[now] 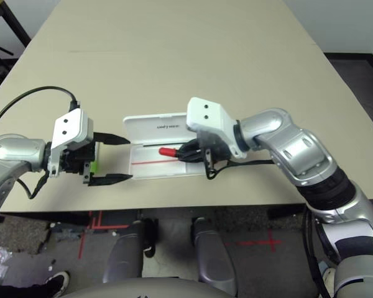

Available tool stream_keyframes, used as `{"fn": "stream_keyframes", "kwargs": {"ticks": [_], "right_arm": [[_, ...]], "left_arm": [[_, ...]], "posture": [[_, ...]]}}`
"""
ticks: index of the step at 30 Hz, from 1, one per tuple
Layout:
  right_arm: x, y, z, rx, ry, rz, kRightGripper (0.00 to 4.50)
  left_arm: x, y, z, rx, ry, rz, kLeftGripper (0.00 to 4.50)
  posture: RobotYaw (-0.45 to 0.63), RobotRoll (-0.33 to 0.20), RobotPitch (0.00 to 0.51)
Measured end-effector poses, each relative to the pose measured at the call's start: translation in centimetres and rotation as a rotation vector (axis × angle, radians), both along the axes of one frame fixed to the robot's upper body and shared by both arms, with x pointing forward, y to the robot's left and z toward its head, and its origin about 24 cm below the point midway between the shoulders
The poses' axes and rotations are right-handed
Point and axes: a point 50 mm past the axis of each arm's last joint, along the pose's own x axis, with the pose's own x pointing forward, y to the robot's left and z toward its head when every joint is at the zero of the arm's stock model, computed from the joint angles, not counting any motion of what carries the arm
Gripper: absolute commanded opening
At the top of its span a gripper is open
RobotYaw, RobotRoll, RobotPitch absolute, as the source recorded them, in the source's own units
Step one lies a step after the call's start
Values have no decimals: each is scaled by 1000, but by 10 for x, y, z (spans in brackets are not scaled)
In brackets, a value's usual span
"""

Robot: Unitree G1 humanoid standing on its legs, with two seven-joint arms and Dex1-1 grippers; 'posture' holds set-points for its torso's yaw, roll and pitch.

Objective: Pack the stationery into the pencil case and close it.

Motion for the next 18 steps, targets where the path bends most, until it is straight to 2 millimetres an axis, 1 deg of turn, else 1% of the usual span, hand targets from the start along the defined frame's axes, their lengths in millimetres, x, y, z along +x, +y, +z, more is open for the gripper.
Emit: {"fn": "stream_keyframes", "kwargs": {"ticks": [6, 15, 17, 18], "right_arm": [[9, 12, -9, -21, -72, -3, 499], [15, 22, -12, -9, -129, 26, 499], [15, 26, -13, 6, -146, 44, 1225], [15, 27, -14, 11, -150, 48, 1474]], "left_arm": [[-1, -1, 2, 6, -19, 4, 4500], [0, 3, 3, 22, -26, 31, 4500], [0, 4, 3, 24, -26, 39, 4500], [0, 4, 3, 26, -21, 49, 4500]], "posture": [[-24, 0, 191], [-14, 0, 191], [-12, 0, 190], [-12, 0, 190]]}}
